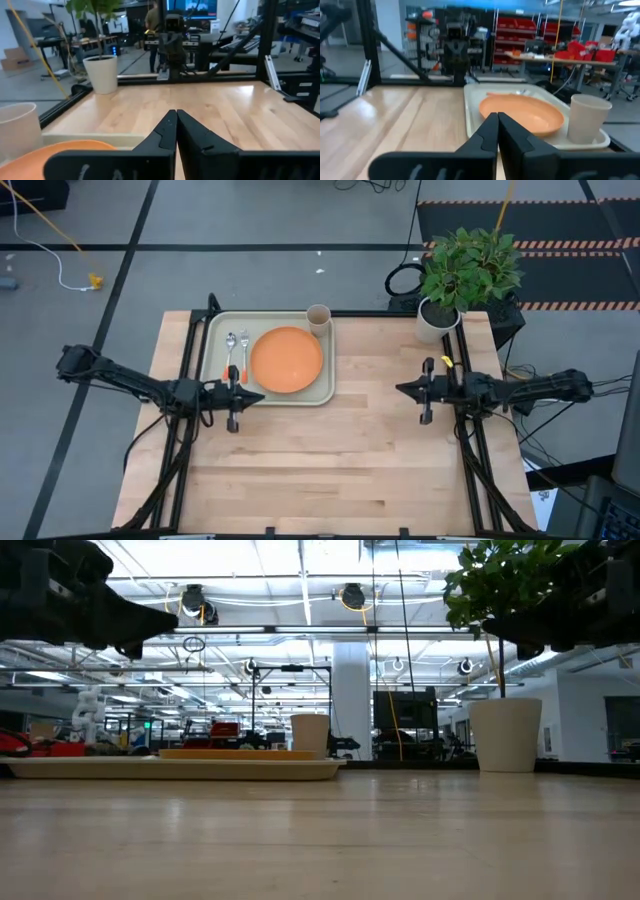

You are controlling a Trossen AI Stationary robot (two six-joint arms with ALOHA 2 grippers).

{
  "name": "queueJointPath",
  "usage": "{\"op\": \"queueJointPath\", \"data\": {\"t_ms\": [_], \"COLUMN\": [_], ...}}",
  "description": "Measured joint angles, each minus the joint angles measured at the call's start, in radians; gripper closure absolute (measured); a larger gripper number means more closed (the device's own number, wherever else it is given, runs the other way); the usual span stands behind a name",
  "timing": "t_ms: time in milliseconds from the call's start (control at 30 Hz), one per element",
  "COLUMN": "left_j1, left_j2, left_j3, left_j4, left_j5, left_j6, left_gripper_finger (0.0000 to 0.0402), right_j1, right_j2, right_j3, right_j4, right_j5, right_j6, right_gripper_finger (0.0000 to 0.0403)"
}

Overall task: Pick and place plate/cup/fork/spoon on tray
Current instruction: Return to Home Position

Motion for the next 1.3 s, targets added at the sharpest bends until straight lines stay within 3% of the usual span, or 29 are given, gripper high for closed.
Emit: {"op": "queueJointPath", "data": {"t_ms": [467, 1033, 1300], "left_j1": [0.001, 0.002, 0.002], "left_j2": [-0.142, -0.144, -0.148], "left_j3": [0.0, 0.0, 0.001], "left_j4": [-0.052, -0.054, -0.101], "left_j5": [-0.003, -0.045, -0.049], "left_j6": [0.087, 0.106, 0.085], "left_gripper_finger": [0.0388, 0.0398, 0.0384], "right_j1": [0.0, -0.002, -0.002], "right_j2": [-0.262, -0.238, -0.232], "right_j3": [-0.002, -0.003, -0.003], "right_j4": [-0.174, -0.259, -0.256], "right_j5": [0.031, 0.024, 0.025], "right_j6": [-0.03, -0.018, 0.0], "right_gripper_finger": [0.0403, 0.0403, 0.0403]}}
